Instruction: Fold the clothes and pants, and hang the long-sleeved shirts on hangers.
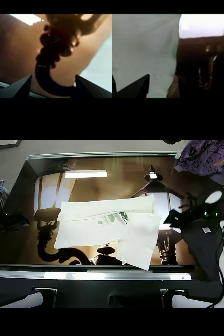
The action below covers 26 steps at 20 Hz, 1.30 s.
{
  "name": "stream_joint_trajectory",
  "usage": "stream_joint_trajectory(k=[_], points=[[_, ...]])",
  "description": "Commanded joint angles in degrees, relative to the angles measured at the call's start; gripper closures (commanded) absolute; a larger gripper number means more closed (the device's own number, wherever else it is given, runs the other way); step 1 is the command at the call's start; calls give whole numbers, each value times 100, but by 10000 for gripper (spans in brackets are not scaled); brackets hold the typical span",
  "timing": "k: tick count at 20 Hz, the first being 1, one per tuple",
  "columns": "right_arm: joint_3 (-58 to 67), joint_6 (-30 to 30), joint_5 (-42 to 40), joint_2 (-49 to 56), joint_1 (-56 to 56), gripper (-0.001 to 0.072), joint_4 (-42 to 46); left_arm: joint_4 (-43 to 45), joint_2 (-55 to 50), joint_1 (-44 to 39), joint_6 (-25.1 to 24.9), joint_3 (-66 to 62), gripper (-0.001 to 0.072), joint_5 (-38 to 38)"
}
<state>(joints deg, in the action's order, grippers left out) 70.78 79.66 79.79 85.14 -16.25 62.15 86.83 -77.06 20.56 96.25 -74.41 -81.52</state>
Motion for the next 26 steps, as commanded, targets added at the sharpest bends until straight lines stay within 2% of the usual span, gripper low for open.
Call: stream_joint_trajectory(k=[1, 3, 6, 14, 16, 17, 18, 19, 22, 25, 26], points=[[-1878, -828, -479, -479, -175, 289, -916, 42, 308, 114, 42, 710, 82, 199], [-2487, -1222, -581, -479, -170, 289, -1381, 42, 304, 114, 39, 721, 82, 208], [-3060, -1425, -804, -479, -170, 289, -1394, 42, 304, 114, 42, 721, 82, 203], [-3711, -1672, -994, -479, -170, 302, -1827, 42, 304, 114, 42, 721, 82, 186], [-3849, -1698, -997, -479, -170, 393, -2028, 39, 304, 114, 42, 721, 81, 186], [-3877, -1720, -1010, -479, -170, 464, -2135, 37, 304, 114, 42, 721, 82, 186], [-3875, -1773, -1014, -481, -170, 642, -2216, 39, 304, 114, 42, 721, 82, 184], [-3875, -1794, -1034, -487, -170, 677, -2284, 39, 304, 114, 37, 721, 82, 188], [-3871, -1768, -1029, -654, -170, 678, -2332, -184, 295, 114, 205, 769, 101, -7], [-3871, -1683, -1040, -1019, -170, 678, -2312, -369, 291, 304, -337, 1416, 100, 153], [-3871, -1644, -1032, -1141, -170, 678, -2295, -721, 291, 479, -535, 1716, 99, 306]])
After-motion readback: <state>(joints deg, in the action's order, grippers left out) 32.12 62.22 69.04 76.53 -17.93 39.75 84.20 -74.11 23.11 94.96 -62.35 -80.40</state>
